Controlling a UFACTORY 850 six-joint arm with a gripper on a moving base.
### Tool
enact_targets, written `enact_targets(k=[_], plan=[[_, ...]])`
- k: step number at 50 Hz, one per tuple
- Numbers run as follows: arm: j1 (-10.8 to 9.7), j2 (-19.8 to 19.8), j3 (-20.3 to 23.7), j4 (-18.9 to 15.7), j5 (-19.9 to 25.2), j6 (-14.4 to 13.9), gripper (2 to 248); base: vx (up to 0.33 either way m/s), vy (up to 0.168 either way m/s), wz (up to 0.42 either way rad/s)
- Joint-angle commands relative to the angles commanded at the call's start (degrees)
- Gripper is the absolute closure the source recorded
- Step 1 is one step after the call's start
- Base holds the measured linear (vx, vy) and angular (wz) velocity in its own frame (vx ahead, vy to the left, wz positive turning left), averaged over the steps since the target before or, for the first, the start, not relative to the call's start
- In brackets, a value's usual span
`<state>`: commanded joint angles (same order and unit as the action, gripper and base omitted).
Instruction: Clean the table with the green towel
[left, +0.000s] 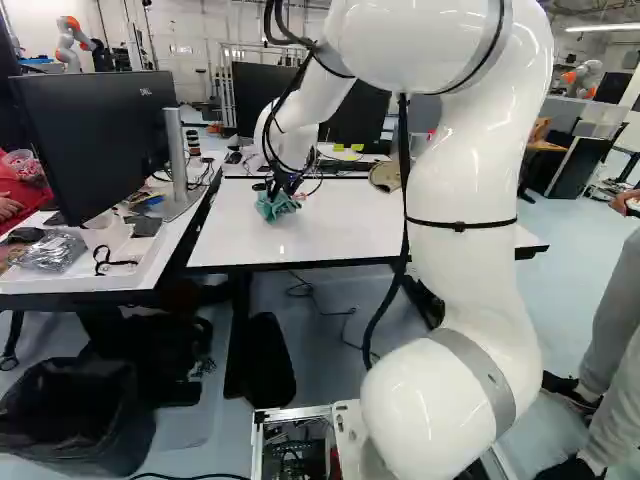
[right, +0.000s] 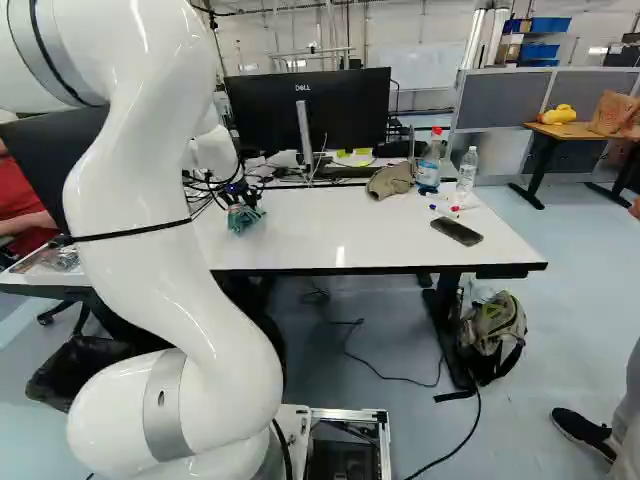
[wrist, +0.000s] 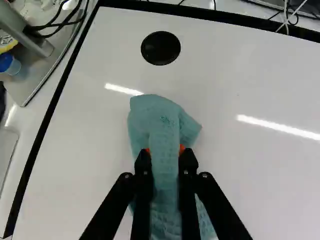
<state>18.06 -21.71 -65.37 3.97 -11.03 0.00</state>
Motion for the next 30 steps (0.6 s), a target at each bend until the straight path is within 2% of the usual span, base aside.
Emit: enact_targets(k=[8, 30], plan=[[-0.63, 1.05, 0.07, 0.0, 0.0, 0.0, 191, 0.0, 0.0, 0.0], [-4.15, 3.73, 1.75, 0.0, 0.0, 0.0, 191, 0.0, 0.0, 0.0]])
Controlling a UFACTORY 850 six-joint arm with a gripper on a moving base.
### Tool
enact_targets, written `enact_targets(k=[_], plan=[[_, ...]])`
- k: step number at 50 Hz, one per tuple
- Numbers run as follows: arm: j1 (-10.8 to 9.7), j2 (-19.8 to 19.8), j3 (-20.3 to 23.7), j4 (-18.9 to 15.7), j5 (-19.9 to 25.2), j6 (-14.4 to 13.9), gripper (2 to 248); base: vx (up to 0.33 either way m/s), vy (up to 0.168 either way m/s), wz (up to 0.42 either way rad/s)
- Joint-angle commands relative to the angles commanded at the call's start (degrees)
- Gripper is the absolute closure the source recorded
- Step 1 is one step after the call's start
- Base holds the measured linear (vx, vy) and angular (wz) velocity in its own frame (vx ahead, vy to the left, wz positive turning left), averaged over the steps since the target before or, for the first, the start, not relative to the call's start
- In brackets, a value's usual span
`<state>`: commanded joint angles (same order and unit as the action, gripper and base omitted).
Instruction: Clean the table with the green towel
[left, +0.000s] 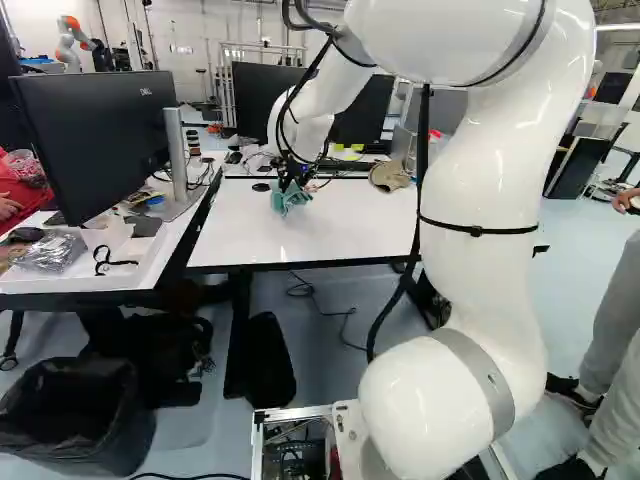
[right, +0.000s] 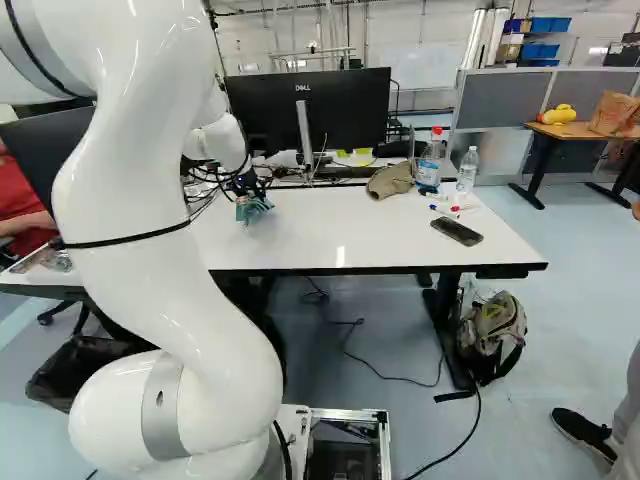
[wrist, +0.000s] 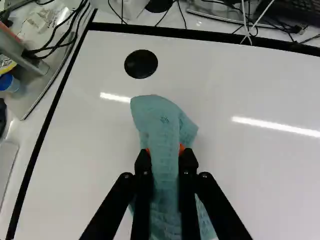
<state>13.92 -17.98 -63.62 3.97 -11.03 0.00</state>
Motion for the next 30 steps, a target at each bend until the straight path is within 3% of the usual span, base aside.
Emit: enact_targets(k=[30], plan=[[-4.66, 1.99, 2.42, 0.0, 0.0, 0.0, 191, 0.0, 0.0, 0.0]])
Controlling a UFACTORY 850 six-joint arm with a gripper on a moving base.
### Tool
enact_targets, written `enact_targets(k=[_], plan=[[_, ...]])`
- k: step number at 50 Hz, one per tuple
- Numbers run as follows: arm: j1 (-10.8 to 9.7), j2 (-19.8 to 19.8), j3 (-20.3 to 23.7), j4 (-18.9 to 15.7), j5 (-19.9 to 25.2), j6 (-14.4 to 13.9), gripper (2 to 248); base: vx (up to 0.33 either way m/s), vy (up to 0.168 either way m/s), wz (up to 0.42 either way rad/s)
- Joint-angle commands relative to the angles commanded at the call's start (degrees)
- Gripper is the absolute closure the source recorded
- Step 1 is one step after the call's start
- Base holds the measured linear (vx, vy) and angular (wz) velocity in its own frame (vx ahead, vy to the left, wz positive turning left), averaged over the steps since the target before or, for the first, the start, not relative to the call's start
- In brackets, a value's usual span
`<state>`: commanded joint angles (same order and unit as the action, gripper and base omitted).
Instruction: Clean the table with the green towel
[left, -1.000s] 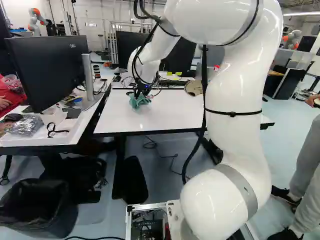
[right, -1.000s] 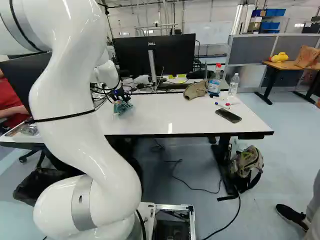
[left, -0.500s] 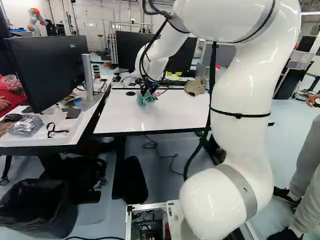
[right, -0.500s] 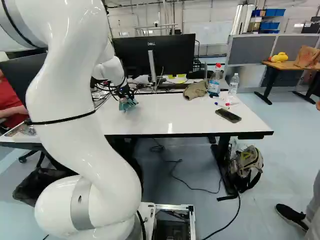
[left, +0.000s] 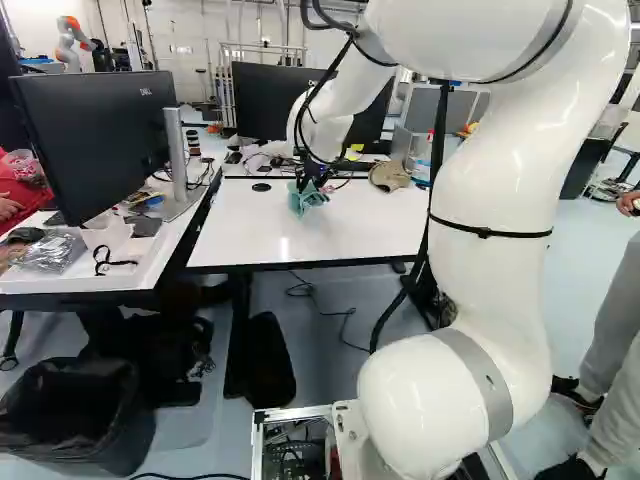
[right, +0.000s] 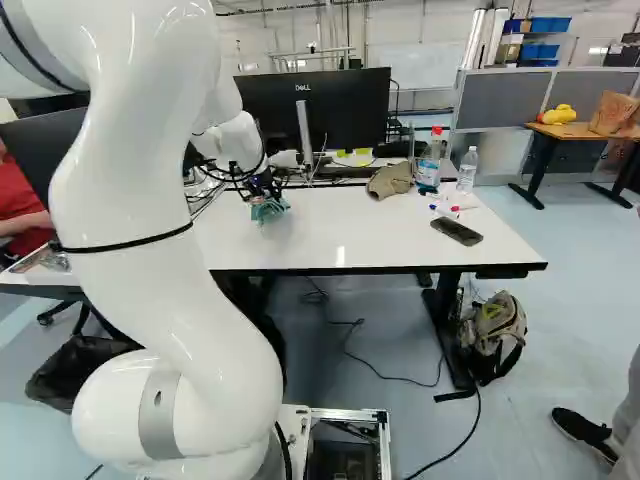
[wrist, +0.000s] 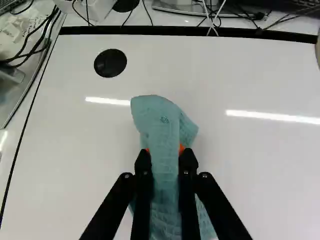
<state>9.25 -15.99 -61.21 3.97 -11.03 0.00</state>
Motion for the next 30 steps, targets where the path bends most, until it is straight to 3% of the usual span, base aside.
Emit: enact_targets(k=[30], plan=[[0.15, 0.54, 0.05, 0.0, 0.0, 0.0, 191, 0.0, 0.0, 0.0]])
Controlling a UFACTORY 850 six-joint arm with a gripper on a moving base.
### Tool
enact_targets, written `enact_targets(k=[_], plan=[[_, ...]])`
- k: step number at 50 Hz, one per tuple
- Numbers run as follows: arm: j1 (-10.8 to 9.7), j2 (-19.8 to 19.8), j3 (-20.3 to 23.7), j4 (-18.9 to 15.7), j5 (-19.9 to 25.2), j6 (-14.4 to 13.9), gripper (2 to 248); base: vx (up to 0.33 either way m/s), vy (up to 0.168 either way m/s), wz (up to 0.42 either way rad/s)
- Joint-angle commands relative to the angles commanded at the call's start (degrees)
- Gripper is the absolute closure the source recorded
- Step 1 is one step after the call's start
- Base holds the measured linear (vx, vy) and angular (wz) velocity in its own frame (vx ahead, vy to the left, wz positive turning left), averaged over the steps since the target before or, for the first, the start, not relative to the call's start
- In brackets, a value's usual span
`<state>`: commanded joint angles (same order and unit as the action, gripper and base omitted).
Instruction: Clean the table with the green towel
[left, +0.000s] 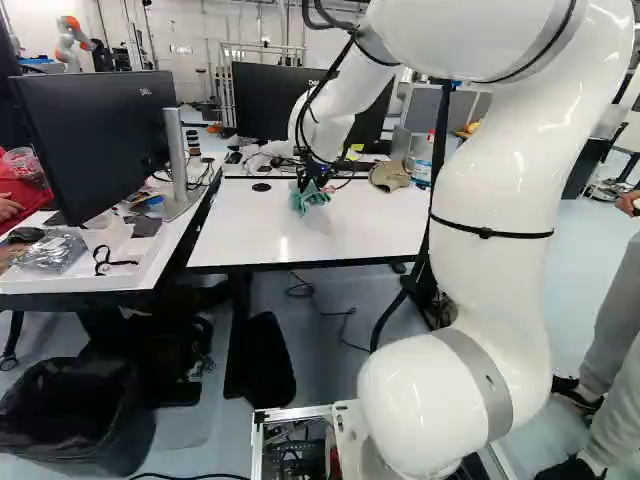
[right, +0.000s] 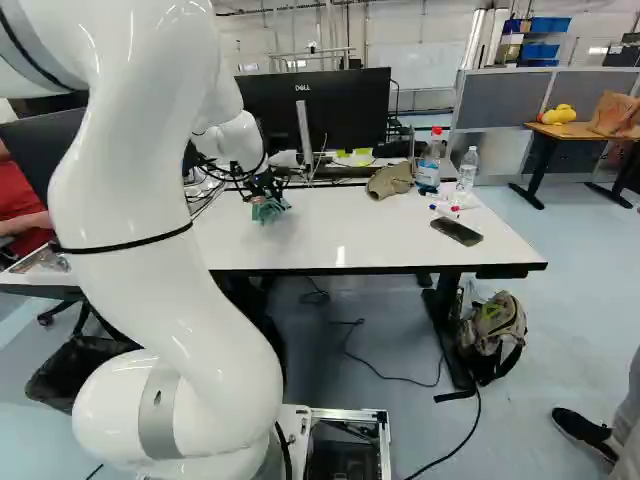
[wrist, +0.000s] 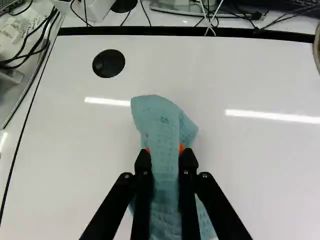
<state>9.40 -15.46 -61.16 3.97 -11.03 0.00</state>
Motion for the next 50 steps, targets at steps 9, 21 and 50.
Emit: enact_targets(k=[9, 21, 50], plan=[[1.11, 0.48, -0.7, 0.0, 0.0, 0.0, 191, 0.0, 0.0, 0.0], [3.06, 1.08, -1.78, 0.0, 0.0, 0.0, 191, 0.0, 0.0, 0.0], [7.84, 4.7, 0.45, 0.0, 0.0, 0.0, 191, 0.0, 0.0, 0.0]])
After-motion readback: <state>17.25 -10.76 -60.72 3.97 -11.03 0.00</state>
